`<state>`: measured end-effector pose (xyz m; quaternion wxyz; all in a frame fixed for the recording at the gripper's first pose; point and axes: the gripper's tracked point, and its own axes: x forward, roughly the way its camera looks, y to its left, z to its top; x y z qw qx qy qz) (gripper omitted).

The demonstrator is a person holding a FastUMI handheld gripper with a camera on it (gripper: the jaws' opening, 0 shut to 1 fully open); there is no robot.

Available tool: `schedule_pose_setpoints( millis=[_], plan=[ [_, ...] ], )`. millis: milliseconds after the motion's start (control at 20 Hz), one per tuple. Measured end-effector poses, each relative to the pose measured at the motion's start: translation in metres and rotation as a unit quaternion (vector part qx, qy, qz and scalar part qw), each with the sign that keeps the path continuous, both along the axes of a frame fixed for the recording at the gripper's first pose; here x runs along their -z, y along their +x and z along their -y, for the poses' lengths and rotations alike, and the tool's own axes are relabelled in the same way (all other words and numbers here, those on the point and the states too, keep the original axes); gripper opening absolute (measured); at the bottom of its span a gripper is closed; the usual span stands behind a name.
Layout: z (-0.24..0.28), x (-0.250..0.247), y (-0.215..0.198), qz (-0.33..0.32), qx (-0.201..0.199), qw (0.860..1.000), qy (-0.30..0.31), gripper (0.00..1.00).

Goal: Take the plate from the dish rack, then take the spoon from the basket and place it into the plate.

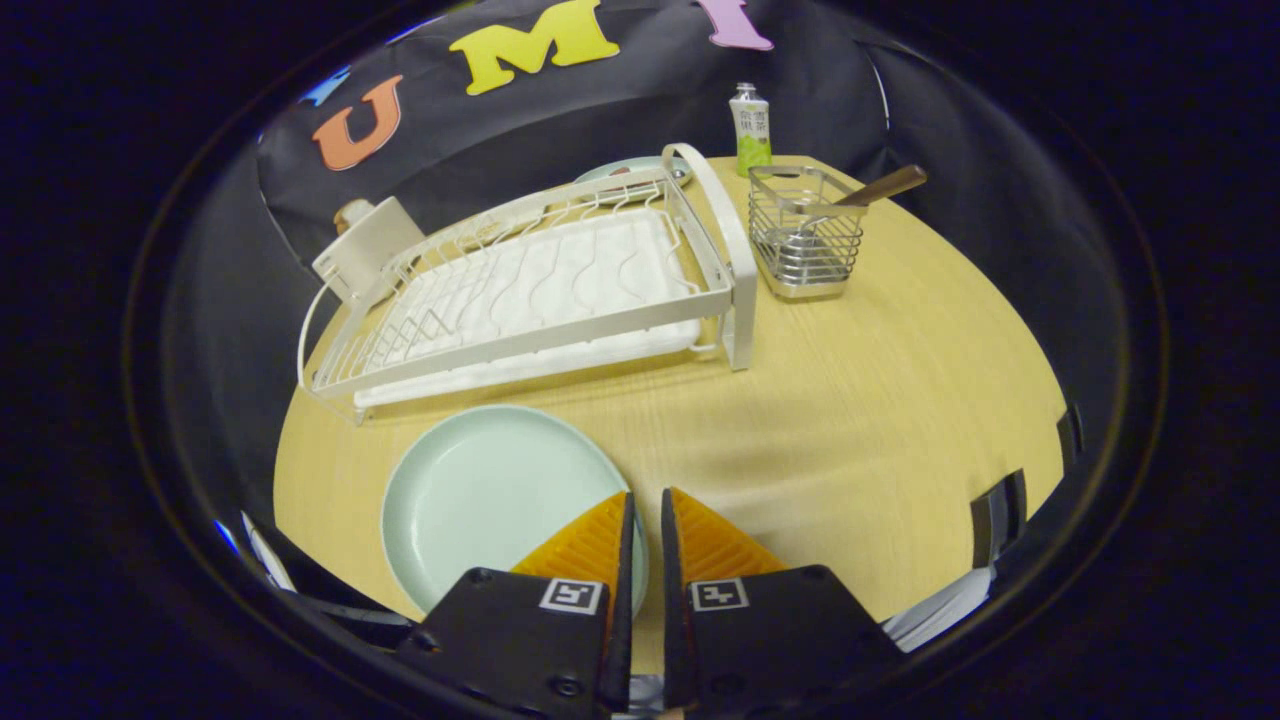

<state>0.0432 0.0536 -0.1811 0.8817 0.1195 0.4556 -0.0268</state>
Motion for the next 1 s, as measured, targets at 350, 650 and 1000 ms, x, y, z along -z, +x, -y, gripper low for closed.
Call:
schedule_pose_setpoints(
  millis=[350,650,1000],
  plan=[
    [0.066,-0.052,0.018,0.114,0.032,0.99,-0.073,0.82],
    [0.107,-0.062,0.06,0.204,0.044,0.976,-0.067,0.93],
    [0.192,-0.08,0.111,0.275,0.077,0.952,-0.11,0.93]
  ],
)
